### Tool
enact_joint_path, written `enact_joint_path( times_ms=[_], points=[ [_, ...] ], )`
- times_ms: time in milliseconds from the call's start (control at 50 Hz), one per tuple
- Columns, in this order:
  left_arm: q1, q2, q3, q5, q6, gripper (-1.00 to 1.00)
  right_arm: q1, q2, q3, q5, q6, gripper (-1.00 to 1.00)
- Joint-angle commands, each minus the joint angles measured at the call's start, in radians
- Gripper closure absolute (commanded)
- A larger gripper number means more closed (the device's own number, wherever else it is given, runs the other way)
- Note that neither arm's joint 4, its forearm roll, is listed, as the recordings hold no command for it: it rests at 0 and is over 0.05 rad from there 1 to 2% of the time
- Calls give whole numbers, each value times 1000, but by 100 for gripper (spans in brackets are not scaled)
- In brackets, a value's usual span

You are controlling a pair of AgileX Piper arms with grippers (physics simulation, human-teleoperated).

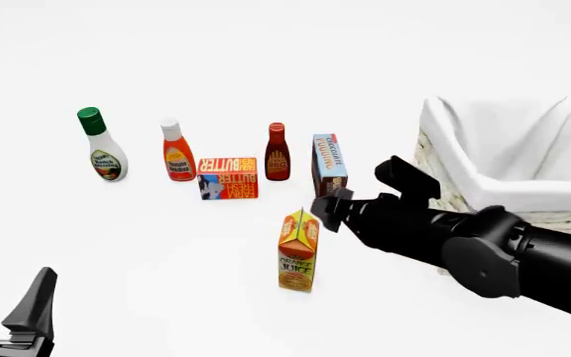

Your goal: Pick the orange juice and place it in the basket.

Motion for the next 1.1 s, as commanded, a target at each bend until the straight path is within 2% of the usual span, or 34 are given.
enact_joint_path(
  times_ms=[20,680,920,1100],
  points=[
    [0,2,0,-2,0,-100,10,42,-14,-6,11,-100],
    [-1,1,0,-1,0,-100,43,137,-51,-45,9,-100],
    [-1,3,0,-3,0,-100,34,155,-74,-37,-12,-100],
    [-1,0,-1,0,0,-100,39,179,-62,-63,2,-100]
  ],
)
